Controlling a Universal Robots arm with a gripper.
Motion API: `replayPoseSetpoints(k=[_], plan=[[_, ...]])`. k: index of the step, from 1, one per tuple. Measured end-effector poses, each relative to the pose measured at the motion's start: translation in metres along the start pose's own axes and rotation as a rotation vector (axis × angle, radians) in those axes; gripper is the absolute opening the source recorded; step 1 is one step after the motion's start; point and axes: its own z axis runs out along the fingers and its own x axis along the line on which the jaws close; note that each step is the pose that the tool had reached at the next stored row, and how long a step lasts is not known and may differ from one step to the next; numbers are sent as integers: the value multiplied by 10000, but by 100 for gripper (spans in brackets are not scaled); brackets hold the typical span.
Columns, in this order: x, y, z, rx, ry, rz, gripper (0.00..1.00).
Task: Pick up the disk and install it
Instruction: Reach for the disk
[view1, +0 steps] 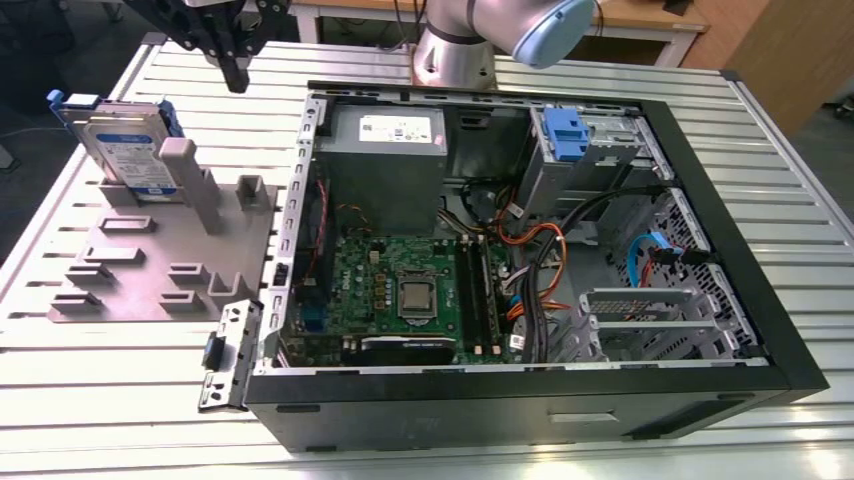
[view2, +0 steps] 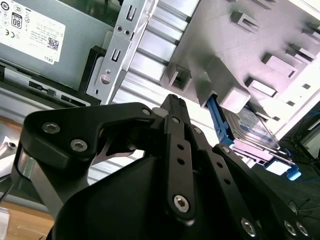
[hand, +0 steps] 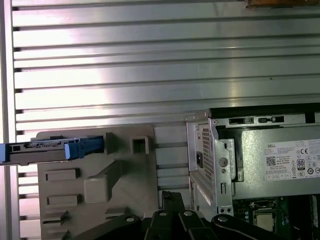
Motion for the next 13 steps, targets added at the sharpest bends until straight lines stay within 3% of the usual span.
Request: replayPoseSetpoints(k=[13], plan=[[25,-1,0,0,0,0,11]])
